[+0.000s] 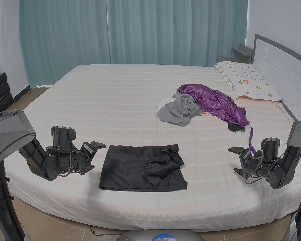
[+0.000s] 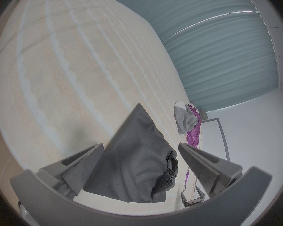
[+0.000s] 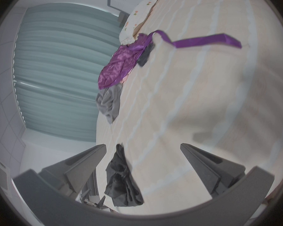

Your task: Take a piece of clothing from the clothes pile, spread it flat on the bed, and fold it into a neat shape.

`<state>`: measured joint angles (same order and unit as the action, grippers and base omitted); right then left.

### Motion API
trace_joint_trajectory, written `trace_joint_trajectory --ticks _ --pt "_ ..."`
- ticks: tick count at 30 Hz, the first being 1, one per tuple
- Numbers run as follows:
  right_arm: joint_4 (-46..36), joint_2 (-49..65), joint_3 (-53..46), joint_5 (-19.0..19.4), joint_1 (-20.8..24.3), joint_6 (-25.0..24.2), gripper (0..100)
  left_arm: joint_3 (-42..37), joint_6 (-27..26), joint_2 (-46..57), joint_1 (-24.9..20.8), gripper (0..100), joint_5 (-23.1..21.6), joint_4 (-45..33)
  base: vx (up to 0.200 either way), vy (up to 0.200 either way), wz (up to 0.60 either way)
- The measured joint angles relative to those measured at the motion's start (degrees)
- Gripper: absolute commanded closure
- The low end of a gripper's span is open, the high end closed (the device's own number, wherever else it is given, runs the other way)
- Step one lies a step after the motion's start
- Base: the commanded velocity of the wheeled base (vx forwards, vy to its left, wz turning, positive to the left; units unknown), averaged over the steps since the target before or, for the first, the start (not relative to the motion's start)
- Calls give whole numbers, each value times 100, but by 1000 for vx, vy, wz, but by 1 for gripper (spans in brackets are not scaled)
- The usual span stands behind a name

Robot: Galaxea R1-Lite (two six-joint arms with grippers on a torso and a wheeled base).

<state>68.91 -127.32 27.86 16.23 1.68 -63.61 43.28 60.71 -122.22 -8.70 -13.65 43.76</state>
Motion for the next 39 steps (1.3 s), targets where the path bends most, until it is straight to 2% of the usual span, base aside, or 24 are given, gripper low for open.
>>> trace_joint_trajectory --ticks 5,12,18,20,25,31,39 --pt "4 182 -168 -176 405 165 0 -9 5 -46 13 0 -129 0 0 200 0" --pt "-68 562 -355 -805 1395 600 0 -48 44 -104 0 0 -197 -2 0 171 0" --pt "-344 767 -252 -1748 2105 1673 0 -74 121 -121 -9 0 -208 0 0 0 0" --pt "-561 817 -140 -1957 2295 1894 0 -76 130 -126 -11 0 -207 -2 0 0 0" --pt "-1697 905 340 -2254 2651 2330 0 -80 137 -134 -11 0 -200 -2 0 0 0" --pt "-2543 889 961 -2471 3172 2875 0 -80 143 -140 -16 0 -202 -2 0 0 0" --pt "-3071 350 1527 -2966 3263 3450 0 -85 143 -143 -20 0 -207 0 0 0 0"
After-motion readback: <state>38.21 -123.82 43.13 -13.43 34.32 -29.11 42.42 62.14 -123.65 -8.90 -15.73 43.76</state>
